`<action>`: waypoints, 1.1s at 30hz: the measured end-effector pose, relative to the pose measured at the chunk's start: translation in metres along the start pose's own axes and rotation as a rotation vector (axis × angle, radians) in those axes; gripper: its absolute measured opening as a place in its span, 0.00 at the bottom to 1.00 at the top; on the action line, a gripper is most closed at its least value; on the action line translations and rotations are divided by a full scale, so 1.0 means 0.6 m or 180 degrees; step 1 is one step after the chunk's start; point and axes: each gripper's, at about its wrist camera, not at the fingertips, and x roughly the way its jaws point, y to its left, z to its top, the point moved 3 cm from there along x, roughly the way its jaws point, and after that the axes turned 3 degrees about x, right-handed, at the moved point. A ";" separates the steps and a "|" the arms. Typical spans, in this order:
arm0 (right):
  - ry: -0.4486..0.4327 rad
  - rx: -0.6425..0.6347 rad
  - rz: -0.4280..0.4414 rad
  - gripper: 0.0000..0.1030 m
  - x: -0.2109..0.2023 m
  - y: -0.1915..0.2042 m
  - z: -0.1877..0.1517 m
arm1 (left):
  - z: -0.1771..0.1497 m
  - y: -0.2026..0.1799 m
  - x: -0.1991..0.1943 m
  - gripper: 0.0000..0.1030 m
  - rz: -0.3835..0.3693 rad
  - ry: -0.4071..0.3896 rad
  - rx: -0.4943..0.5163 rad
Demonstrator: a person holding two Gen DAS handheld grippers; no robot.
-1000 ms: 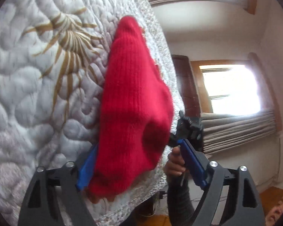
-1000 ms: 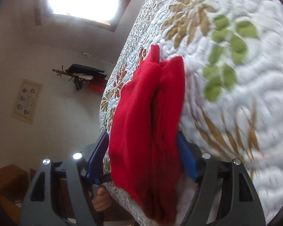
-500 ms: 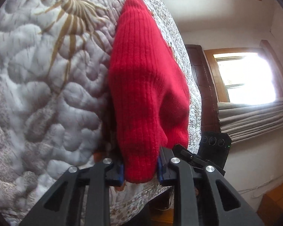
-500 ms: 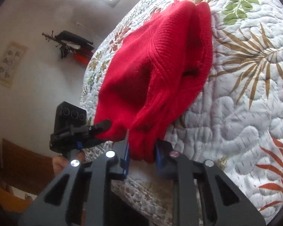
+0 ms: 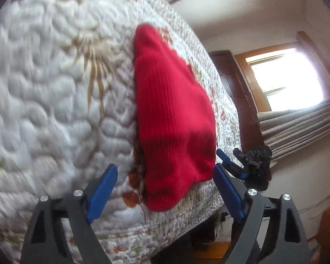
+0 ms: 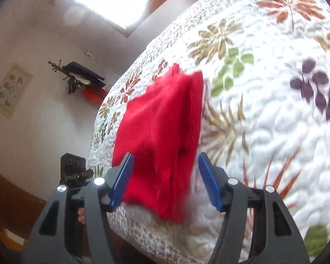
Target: Fold small clothes
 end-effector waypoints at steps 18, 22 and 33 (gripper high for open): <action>0.0343 0.0363 0.0216 0.19 0.124 -0.096 0.127 | 0.170 -0.008 0.145 0.88 0.0251 0.0076 0.0374; 0.0143 0.0416 0.0185 0.41 0.090 -0.096 0.130 | 0.175 0.001 0.134 0.89 0.0164 -0.0051 0.0260; 0.0225 -0.0021 -0.0073 0.14 0.138 -0.048 0.154 | 0.207 -0.027 0.190 0.30 0.0457 0.0154 0.0560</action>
